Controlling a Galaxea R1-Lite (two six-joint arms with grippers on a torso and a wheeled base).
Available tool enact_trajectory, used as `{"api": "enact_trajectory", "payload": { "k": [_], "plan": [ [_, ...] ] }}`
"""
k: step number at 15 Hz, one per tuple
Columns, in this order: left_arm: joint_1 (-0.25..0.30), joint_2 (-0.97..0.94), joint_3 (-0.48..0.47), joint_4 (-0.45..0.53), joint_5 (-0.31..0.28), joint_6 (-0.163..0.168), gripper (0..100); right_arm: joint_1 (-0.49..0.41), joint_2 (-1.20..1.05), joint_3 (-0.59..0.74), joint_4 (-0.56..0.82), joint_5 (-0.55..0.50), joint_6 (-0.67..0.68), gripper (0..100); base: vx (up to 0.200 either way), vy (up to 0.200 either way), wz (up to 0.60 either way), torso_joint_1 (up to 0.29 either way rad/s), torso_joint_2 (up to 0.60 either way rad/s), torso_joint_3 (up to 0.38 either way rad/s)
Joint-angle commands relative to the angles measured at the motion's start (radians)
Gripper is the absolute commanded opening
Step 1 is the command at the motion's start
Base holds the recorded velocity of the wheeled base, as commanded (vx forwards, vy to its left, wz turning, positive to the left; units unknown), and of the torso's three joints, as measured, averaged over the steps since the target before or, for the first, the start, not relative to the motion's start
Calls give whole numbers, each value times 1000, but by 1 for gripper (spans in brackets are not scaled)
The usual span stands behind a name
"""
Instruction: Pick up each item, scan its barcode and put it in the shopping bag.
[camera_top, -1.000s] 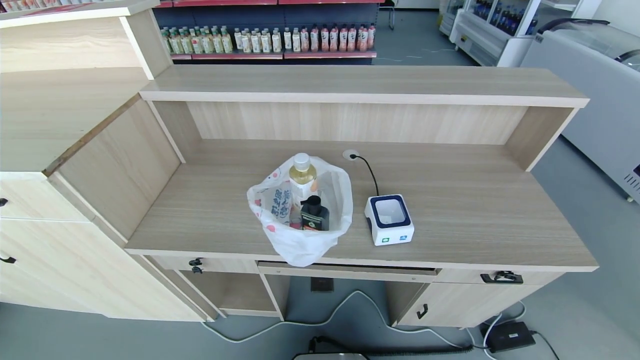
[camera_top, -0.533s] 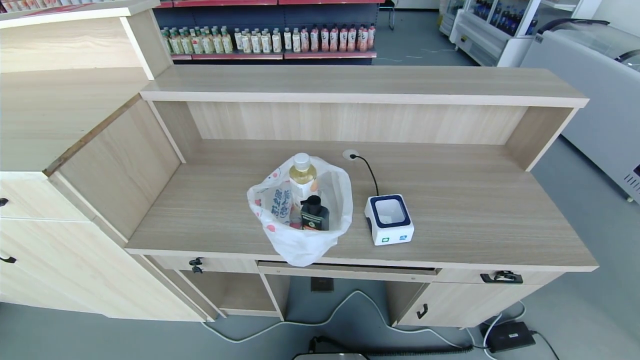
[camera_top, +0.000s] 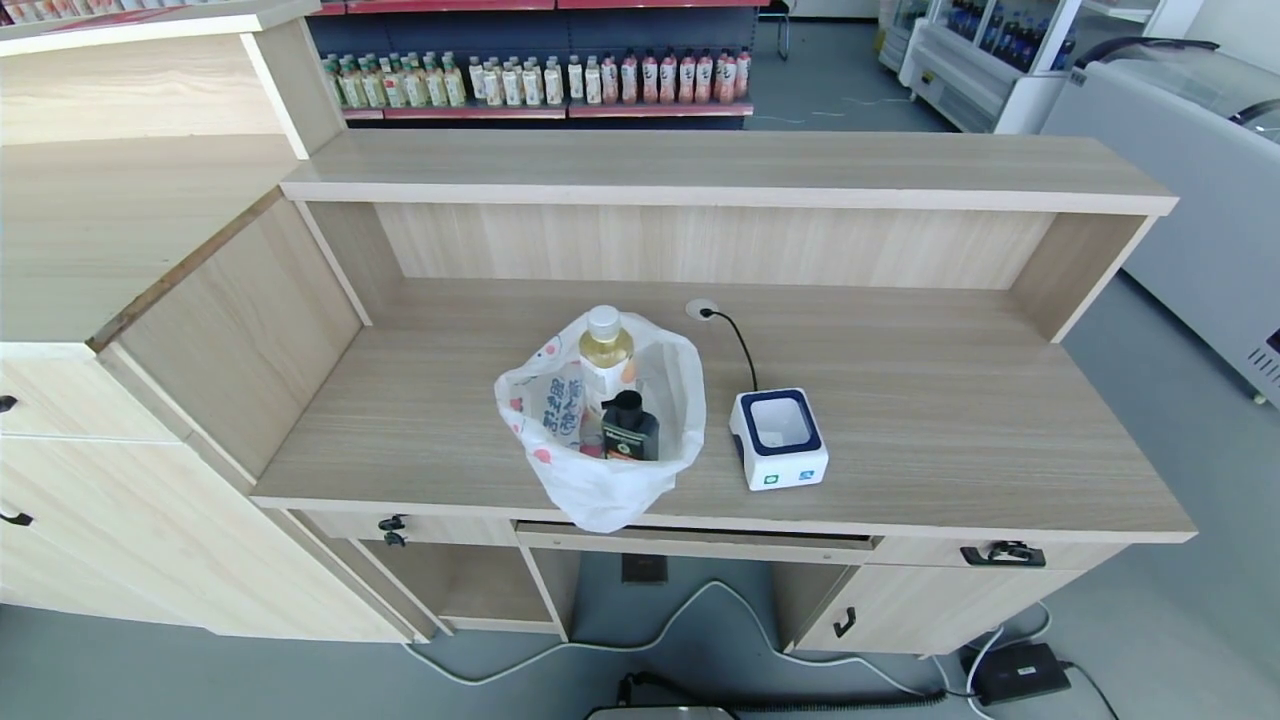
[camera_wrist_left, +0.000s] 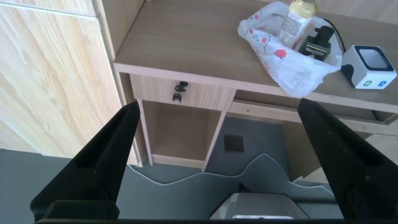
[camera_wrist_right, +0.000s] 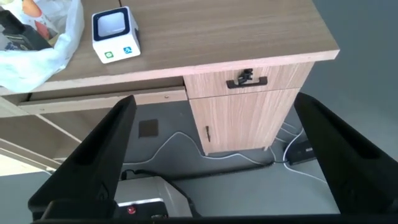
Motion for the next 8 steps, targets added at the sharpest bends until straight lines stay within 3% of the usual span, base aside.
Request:
{"api": "enact_trajectory", "payload": {
  "k": [1, 8],
  "plan": [
    [0, 0, 0, 0, 1, 0, 100, 2, 2, 0, 1, 0, -1, 100, 0, 0, 0, 0, 0, 0],
    [0, 0, 0, 0, 1, 0, 100, 0, 2, 0, 1, 0, -3, 100, 0, 0, 0, 0, 0, 0]
  ]
}}
